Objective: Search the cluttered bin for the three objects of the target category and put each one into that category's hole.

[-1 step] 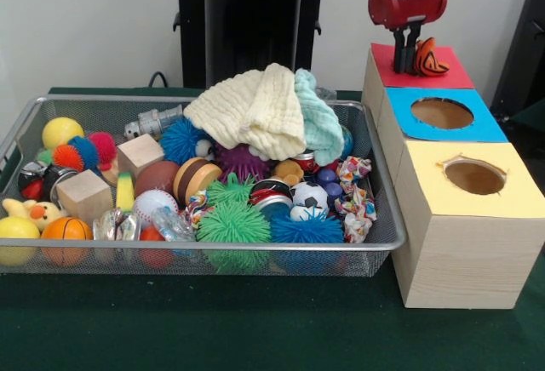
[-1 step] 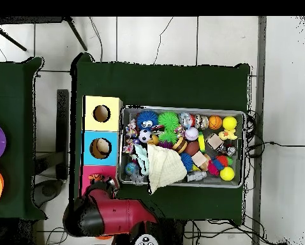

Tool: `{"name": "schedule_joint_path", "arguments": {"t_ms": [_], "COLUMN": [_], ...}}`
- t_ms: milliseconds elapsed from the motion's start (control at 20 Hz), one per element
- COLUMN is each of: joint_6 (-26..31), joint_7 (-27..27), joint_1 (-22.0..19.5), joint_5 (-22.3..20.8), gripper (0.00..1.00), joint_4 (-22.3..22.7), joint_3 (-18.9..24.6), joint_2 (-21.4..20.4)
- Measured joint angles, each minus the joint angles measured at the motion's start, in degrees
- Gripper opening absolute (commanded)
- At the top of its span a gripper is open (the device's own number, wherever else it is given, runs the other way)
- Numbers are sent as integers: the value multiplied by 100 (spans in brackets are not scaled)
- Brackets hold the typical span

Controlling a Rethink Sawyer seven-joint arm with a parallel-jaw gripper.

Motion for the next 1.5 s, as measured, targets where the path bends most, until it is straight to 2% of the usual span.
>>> {"name": "schedule_joint_path", "arguments": {"t_ms": [500,1500], "joint_6": [-209,-86], "joint_7": [1,2], "joint_1": [124,503], "joint_5": [-2,162], "gripper": [0,0], "joint_4": [9,-13], "joint_3": [-102,-366], "joint_2": [53,15]}}
